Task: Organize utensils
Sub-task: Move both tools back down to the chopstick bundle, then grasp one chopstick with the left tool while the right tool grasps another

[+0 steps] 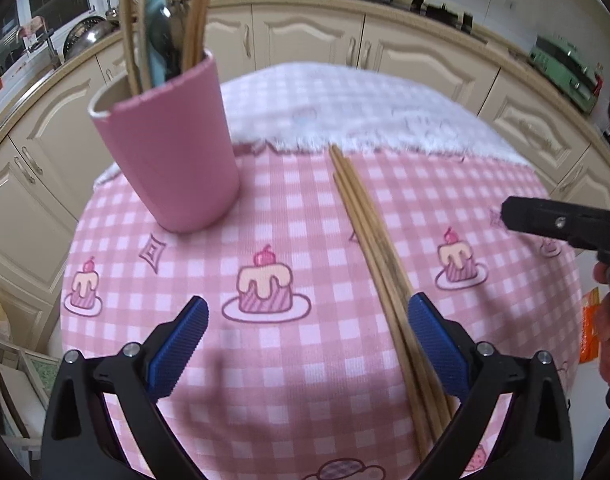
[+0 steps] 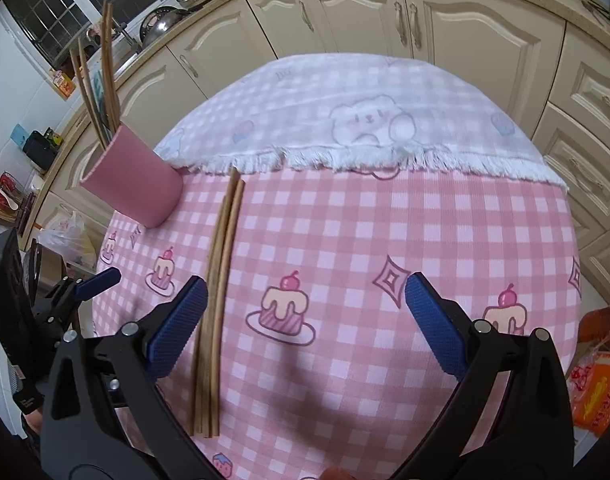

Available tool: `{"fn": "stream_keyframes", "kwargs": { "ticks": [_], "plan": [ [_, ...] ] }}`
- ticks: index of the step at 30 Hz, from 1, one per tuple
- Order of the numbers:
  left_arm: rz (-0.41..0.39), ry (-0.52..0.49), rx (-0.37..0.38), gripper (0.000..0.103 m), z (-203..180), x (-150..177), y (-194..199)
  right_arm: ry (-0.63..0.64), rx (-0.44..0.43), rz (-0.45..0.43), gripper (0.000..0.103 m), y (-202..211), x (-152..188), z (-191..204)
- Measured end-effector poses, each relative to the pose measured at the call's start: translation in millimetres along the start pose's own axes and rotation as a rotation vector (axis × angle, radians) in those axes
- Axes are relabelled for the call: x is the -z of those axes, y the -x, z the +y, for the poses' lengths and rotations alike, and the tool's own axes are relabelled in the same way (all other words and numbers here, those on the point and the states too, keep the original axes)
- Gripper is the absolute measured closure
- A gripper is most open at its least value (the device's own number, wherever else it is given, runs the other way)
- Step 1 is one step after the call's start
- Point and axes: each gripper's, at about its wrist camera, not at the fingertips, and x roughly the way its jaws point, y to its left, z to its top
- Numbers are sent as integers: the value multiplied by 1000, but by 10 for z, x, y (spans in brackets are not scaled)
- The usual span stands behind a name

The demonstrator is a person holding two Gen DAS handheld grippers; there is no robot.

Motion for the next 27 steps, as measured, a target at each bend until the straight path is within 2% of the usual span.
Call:
{"fn": "stream_keyframes", "kwargs": {
  "ticks": [7, 13, 20, 27],
  "plan": [
    [81, 0, -4, 5, -36, 52, -237, -9, 5, 27, 6, -93, 60, -74],
    [77, 6, -3, 5, -45, 28, -279, -6, 13, 38, 6, -125, 67, -123],
    [54, -37, -54, 5, -69, -78, -321, 57, 61, 67, 6, -218, 77, 22],
    [38, -36, -25, 5, 21, -40, -341, 126, 115, 113, 6, -383, 116, 218]
  ]
}}
